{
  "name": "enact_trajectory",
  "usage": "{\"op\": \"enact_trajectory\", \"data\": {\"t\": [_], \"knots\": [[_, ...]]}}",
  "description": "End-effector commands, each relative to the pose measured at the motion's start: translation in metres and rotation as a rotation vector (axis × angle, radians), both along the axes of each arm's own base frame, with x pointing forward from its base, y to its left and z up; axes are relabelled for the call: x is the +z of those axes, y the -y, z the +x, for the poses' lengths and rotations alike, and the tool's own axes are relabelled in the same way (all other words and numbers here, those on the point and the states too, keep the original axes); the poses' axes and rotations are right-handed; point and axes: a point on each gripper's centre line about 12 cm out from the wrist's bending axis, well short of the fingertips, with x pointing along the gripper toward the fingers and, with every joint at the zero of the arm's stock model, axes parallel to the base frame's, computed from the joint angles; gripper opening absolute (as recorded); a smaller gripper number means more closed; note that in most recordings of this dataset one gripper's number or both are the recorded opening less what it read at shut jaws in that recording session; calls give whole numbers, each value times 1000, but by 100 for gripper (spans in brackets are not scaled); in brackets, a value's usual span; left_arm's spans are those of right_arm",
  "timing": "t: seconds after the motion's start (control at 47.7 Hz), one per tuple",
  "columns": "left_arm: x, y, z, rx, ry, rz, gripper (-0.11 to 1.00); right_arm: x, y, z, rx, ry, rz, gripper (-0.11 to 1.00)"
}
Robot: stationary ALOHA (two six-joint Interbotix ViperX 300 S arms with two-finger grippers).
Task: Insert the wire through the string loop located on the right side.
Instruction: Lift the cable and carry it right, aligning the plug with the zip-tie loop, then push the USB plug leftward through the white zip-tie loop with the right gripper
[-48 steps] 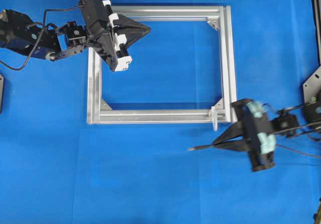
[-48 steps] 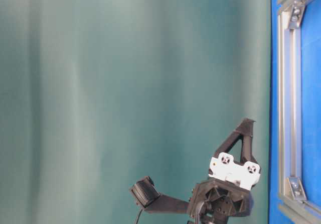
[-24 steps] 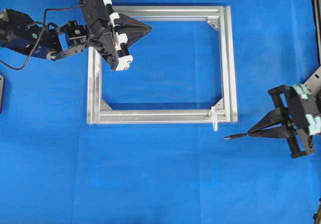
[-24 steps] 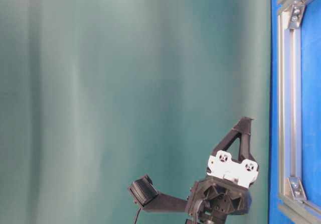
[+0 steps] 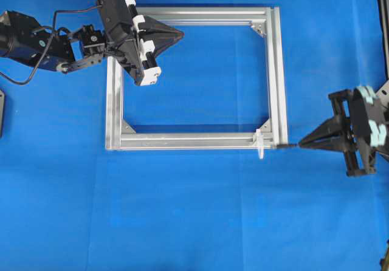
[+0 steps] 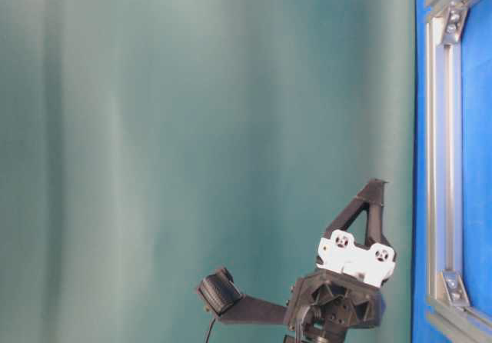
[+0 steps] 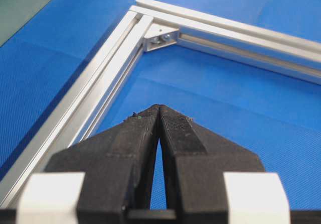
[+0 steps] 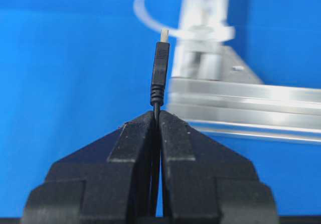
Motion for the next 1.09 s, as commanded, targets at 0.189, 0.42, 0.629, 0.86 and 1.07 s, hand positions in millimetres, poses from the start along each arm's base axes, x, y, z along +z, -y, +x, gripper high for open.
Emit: {"op": "enact_trajectory", "data": {"t": [0.189, 0.42, 0.629, 0.86, 1.07], "knots": [[17, -1, 4, -3, 49, 18, 0, 4, 7, 4, -33, 29, -6, -4], [17, -1, 4, -3, 49, 18, 0, 3, 7, 4, -32, 23, -8, -4], [17, -1, 4, -3, 49, 18, 0, 3, 7, 4, -32, 24, -8, -4], [17, -1, 4, -3, 49, 18, 0, 4, 7, 5, -32, 27, -7, -4], [17, -1, 4, -3, 49, 18, 0, 4, 6, 5, -30, 29, -7, -4]]}}
